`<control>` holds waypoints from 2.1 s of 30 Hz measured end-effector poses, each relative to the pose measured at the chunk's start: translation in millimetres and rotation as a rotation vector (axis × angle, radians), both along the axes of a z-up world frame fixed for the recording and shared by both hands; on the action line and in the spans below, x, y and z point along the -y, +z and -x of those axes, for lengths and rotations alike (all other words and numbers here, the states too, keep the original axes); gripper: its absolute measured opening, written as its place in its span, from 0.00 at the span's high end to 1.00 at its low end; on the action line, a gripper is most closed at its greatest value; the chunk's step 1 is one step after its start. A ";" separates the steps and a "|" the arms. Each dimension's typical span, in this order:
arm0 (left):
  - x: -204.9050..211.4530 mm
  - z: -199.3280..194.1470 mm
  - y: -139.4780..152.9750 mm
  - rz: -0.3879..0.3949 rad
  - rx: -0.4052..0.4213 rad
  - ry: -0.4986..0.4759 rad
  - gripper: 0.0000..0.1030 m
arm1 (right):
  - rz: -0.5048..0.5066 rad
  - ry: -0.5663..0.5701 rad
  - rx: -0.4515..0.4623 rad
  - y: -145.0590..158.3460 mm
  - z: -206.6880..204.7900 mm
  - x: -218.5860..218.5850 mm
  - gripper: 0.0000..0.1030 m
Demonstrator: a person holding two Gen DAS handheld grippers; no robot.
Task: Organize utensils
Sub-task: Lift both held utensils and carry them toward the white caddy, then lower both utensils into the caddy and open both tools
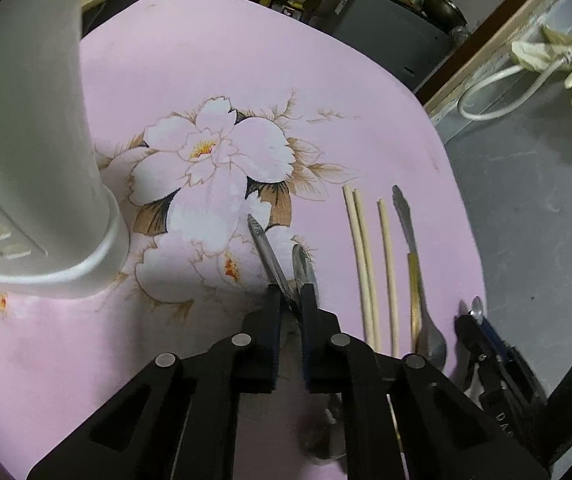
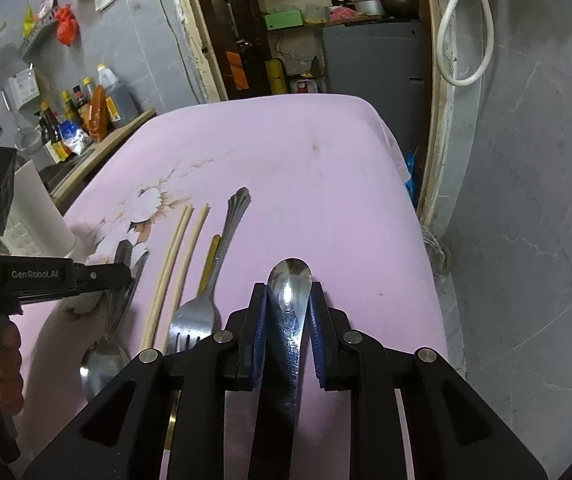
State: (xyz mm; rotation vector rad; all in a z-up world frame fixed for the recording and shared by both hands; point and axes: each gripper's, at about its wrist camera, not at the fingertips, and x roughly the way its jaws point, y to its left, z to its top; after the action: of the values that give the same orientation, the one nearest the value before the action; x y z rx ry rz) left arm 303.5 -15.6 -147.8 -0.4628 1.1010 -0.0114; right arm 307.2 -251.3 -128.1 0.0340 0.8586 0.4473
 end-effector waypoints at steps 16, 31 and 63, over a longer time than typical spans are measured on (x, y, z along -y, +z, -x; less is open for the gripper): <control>-9.0 27.7 7.3 0.018 -0.040 -0.041 0.95 | 0.040 0.005 -0.004 -3.3 2.6 -6.9 0.83; 1.6 55.3 48.4 -0.026 0.140 -0.141 1.00 | -0.010 -0.022 0.118 27.9 29.9 -3.2 0.84; -87.2 76.8 165.1 -0.070 0.551 0.020 1.00 | -0.141 0.096 0.380 142.5 24.3 -92.3 0.98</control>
State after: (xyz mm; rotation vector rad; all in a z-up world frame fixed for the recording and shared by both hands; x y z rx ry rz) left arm 226.7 71.6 17.3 -0.3762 0.5535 -0.0782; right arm 282.9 -159.0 14.4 0.0366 0.4550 0.5821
